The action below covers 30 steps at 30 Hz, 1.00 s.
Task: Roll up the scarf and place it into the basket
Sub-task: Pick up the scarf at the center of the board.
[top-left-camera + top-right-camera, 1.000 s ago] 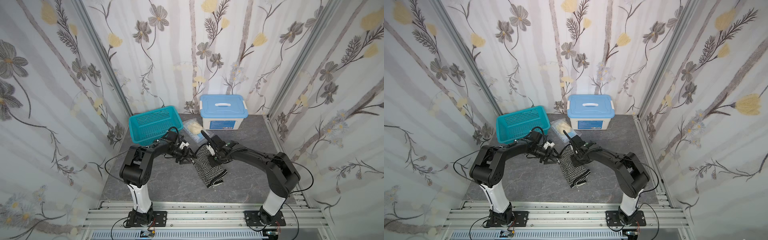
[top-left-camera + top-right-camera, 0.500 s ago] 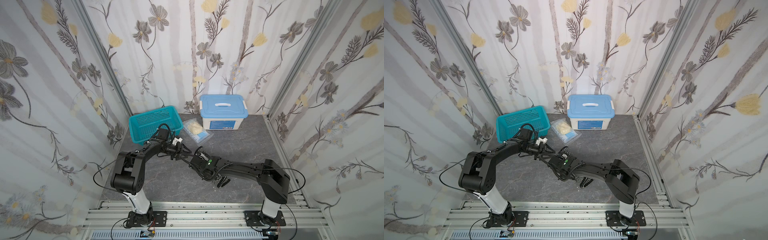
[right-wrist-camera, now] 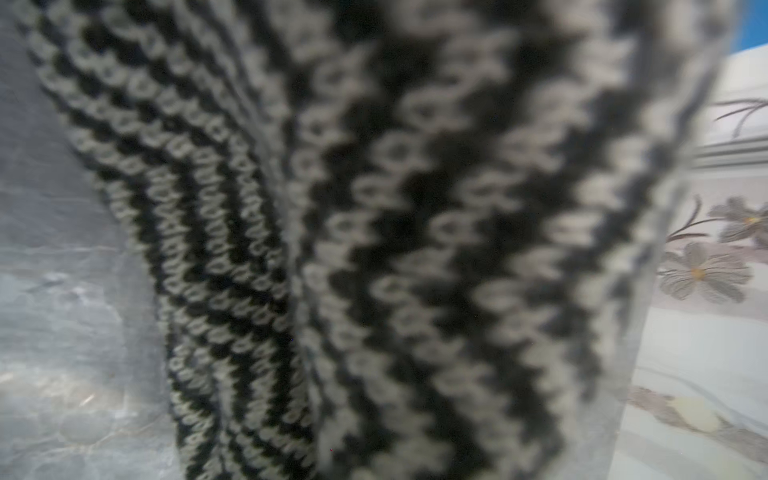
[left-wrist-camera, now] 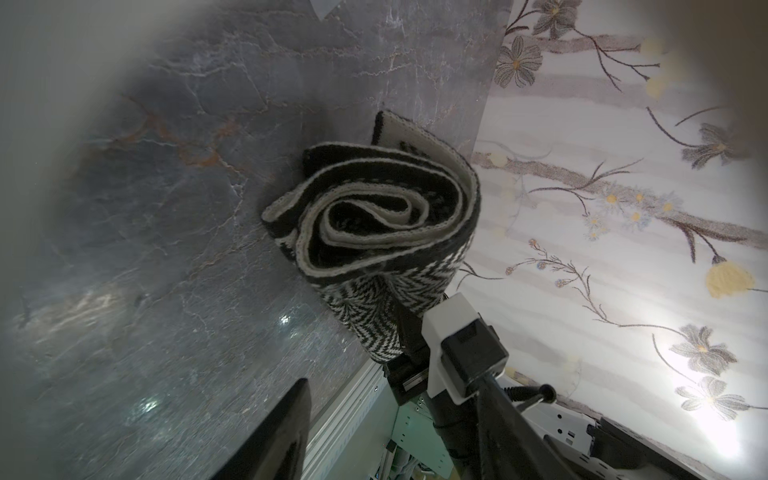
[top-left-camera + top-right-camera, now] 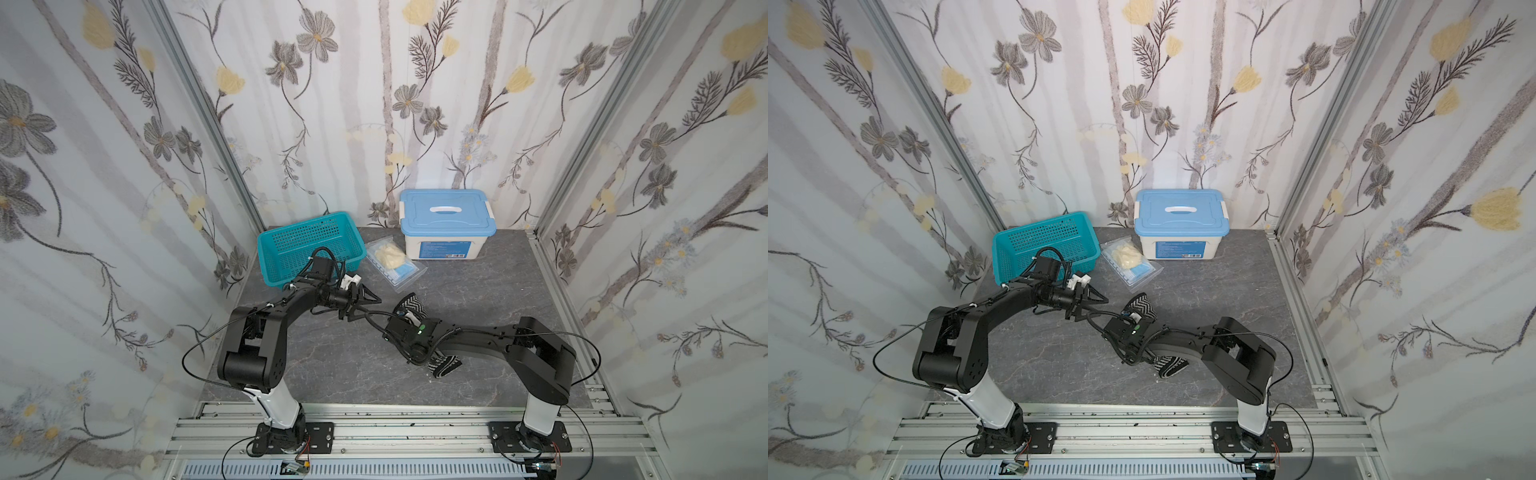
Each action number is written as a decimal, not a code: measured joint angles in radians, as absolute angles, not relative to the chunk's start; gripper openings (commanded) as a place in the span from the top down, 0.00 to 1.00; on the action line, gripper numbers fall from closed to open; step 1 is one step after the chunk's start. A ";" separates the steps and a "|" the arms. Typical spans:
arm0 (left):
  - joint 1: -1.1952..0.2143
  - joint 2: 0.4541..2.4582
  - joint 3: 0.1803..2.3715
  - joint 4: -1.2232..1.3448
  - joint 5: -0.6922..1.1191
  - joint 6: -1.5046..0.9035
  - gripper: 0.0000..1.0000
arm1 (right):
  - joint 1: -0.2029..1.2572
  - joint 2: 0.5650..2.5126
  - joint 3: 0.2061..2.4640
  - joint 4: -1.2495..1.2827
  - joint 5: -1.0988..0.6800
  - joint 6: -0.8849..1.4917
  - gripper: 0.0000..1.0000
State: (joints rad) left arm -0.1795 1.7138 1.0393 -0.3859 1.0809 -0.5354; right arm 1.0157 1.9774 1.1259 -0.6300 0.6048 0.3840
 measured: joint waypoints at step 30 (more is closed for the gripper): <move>-0.478 1.696 0.637 0.255 0.940 -0.928 0.00 | 0.661 1.813 0.950 -0.427 -0.191 0.438 0.84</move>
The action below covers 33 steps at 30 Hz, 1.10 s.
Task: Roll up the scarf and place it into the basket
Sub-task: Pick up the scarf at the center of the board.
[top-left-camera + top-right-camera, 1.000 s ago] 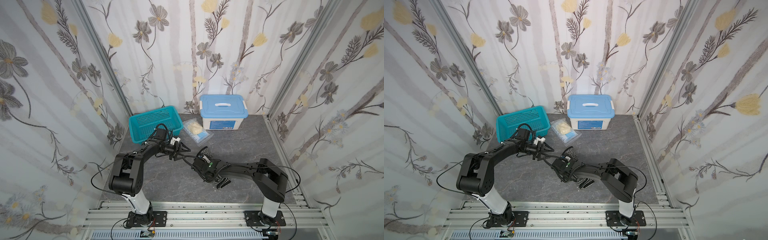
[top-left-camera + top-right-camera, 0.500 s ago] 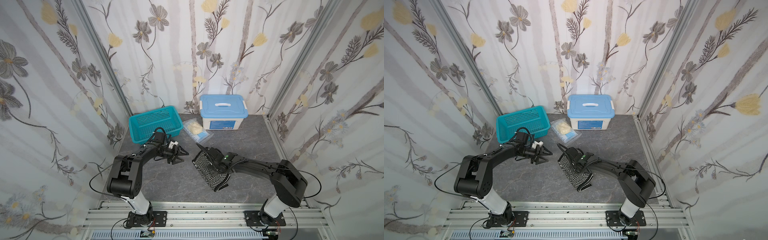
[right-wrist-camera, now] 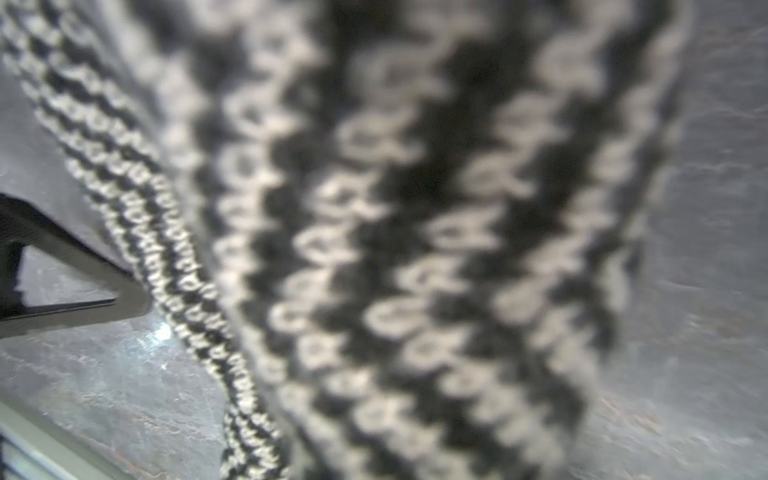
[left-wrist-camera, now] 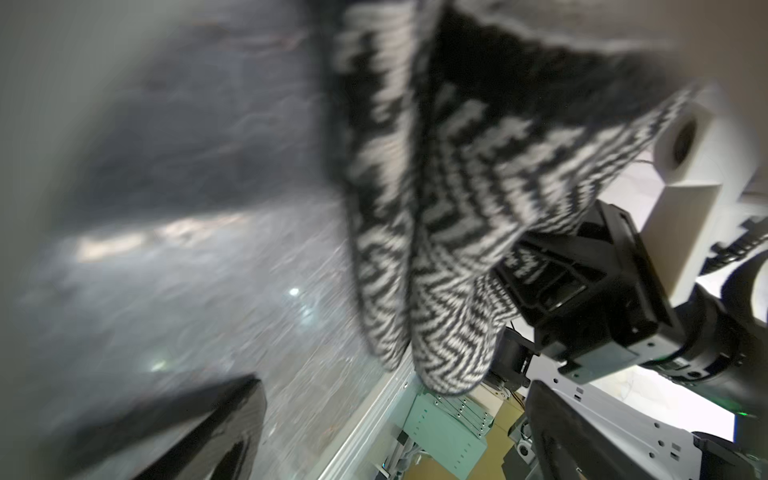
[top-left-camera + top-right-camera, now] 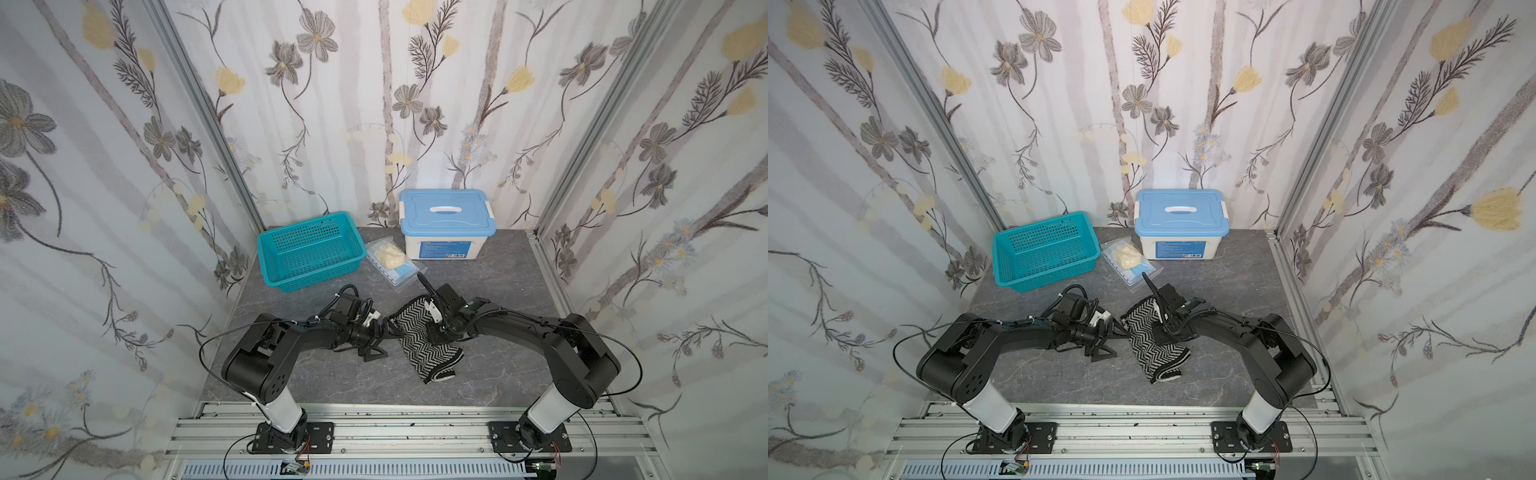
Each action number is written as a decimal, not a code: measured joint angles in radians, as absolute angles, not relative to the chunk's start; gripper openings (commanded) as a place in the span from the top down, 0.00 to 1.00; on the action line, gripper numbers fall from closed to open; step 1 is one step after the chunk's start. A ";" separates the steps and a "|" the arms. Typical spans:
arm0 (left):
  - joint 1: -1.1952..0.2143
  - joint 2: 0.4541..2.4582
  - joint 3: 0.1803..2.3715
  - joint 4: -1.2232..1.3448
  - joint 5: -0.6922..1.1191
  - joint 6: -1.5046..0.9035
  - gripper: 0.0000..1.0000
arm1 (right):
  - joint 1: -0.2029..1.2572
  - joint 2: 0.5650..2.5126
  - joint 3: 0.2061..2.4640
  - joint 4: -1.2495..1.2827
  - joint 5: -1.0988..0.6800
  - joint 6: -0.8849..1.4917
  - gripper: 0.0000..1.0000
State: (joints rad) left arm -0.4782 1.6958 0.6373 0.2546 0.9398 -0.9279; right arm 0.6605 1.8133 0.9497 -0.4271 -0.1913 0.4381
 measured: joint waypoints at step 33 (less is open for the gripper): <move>-0.632 1.884 0.753 0.437 0.772 -1.079 1.00 | 0.584 1.764 0.731 -0.066 -0.473 0.633 0.42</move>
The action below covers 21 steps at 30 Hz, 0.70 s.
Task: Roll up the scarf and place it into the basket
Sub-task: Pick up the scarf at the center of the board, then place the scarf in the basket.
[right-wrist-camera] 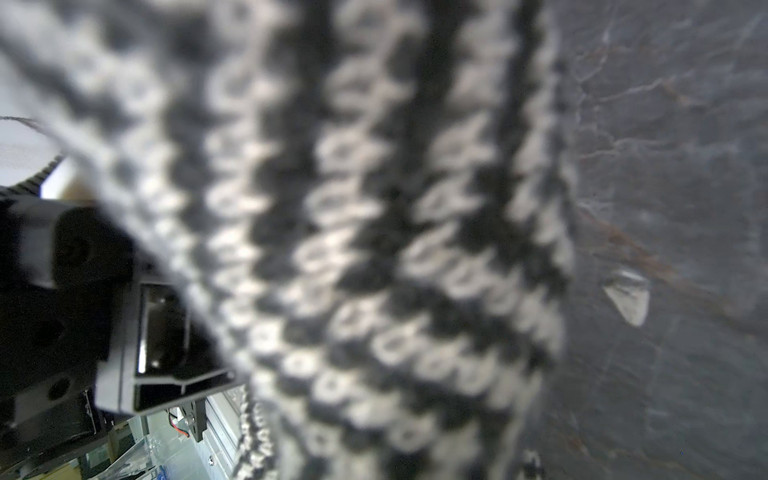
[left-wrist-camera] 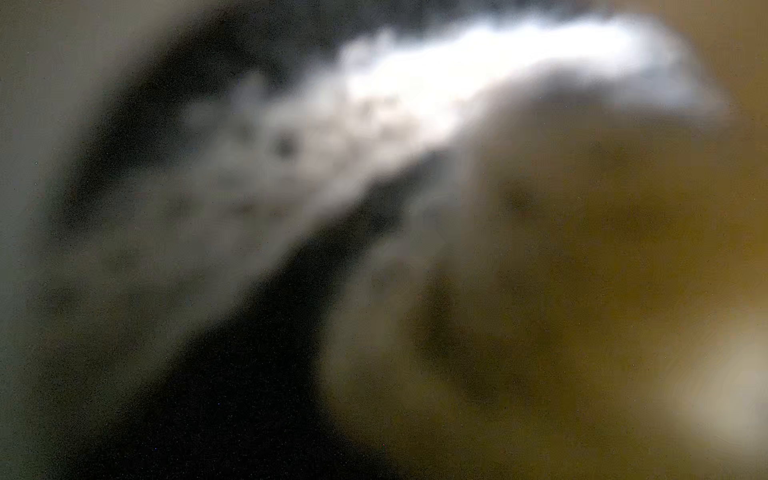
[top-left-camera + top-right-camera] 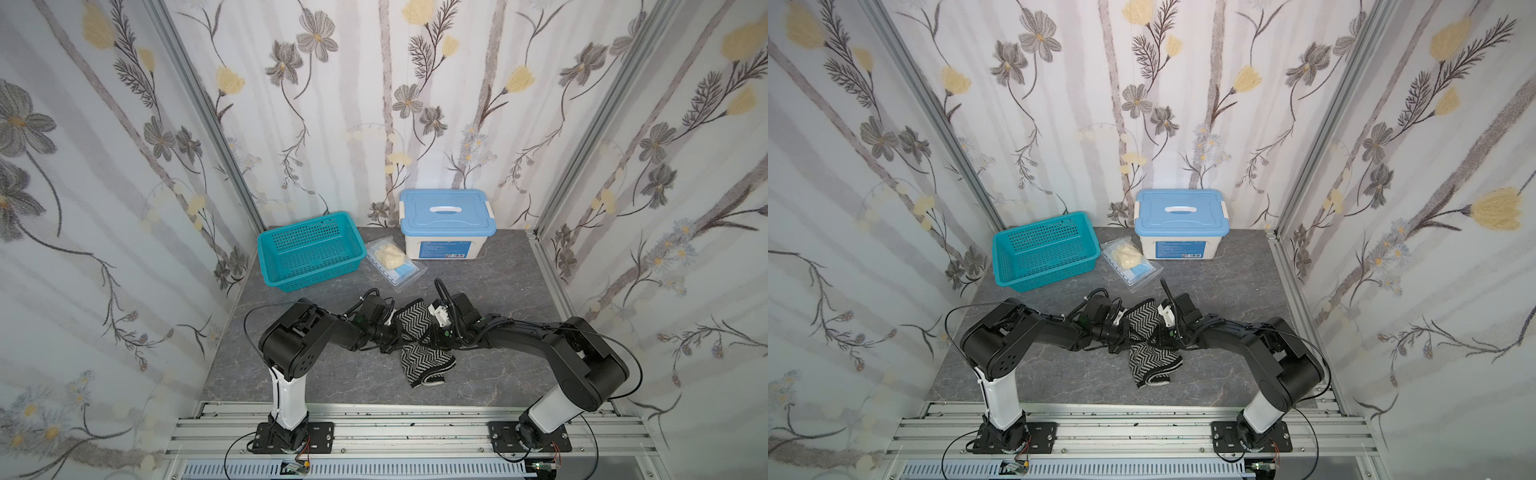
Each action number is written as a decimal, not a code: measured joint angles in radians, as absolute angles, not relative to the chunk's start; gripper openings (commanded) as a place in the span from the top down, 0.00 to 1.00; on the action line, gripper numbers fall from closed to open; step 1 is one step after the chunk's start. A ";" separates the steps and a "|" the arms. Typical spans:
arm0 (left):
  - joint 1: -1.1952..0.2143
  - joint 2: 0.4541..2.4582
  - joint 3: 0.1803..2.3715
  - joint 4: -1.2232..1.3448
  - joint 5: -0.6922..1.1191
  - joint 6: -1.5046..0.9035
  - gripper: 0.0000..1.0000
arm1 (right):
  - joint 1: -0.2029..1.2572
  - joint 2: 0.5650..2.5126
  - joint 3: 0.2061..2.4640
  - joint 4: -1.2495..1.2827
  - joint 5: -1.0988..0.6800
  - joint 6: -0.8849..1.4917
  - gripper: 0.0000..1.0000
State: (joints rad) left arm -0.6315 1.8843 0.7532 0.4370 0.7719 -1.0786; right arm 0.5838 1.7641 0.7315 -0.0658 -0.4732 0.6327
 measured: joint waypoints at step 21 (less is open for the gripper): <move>-0.412 1.824 1.626 -0.698 0.696 -0.475 1.00 | 0.536 1.576 1.347 -0.661 -0.251 0.432 0.00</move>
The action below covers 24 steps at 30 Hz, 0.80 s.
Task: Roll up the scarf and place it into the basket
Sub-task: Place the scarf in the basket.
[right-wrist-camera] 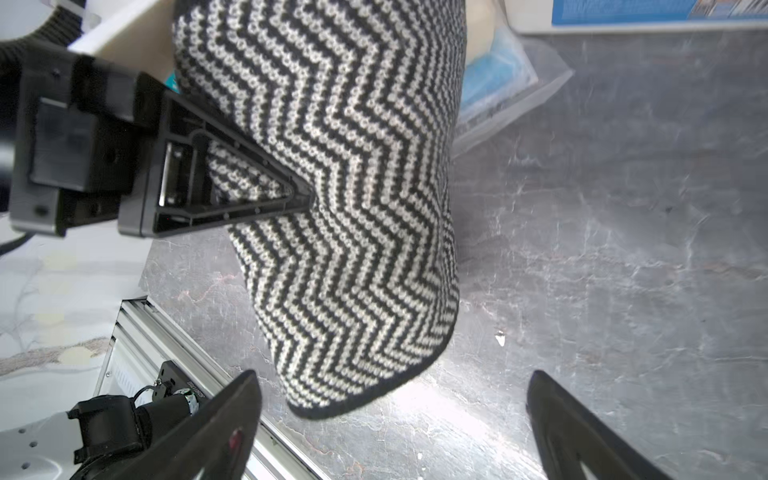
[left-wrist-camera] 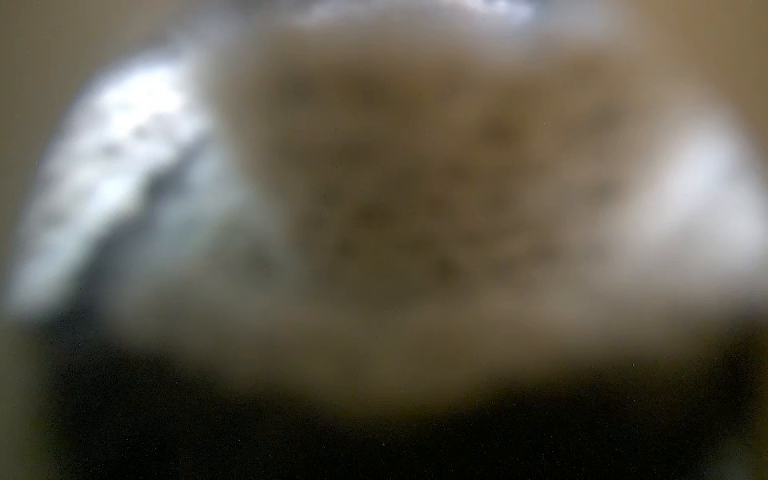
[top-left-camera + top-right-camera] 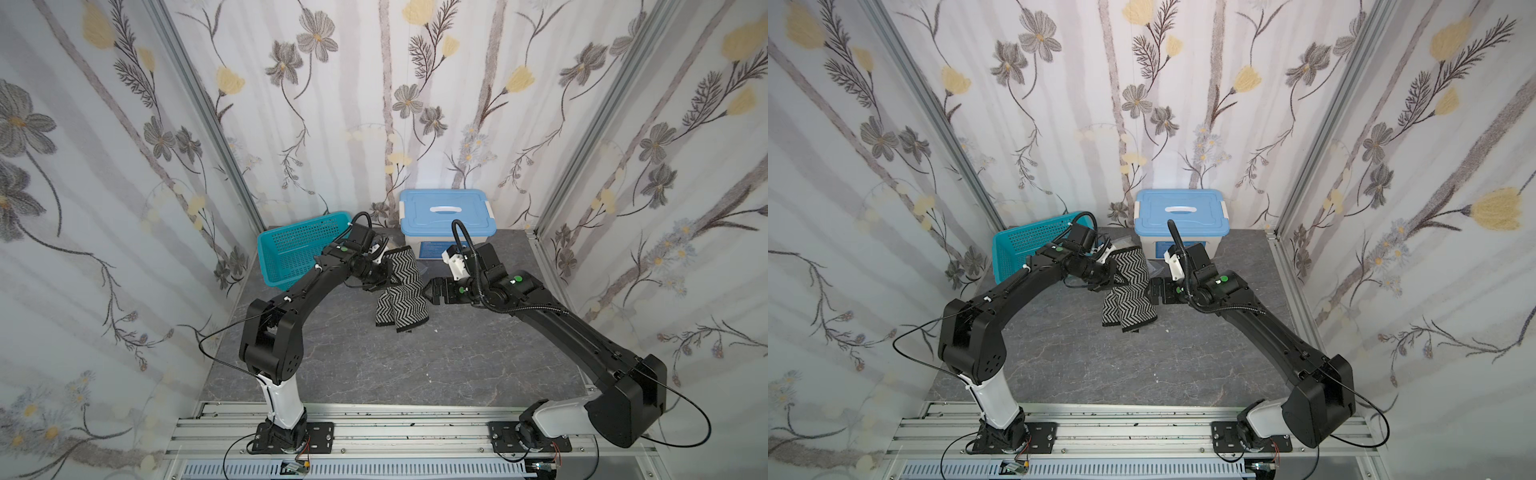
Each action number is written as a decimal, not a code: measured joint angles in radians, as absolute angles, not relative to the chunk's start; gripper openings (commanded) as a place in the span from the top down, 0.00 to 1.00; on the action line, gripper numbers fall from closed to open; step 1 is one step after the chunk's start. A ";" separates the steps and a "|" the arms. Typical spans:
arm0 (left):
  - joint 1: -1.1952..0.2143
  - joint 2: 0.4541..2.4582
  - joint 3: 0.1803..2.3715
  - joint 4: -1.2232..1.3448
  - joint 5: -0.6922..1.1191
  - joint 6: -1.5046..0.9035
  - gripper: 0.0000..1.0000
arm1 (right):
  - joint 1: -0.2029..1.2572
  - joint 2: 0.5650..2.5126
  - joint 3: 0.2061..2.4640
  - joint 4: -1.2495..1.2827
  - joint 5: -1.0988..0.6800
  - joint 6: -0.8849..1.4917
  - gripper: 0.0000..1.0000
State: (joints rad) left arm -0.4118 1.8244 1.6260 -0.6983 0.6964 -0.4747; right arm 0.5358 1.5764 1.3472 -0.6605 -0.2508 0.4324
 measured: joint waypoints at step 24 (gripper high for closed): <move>0.116 2.304 2.521 -0.960 0.766 -0.290 1.00 | 0.516 1.821 1.895 -1.004 -0.260 0.342 0.00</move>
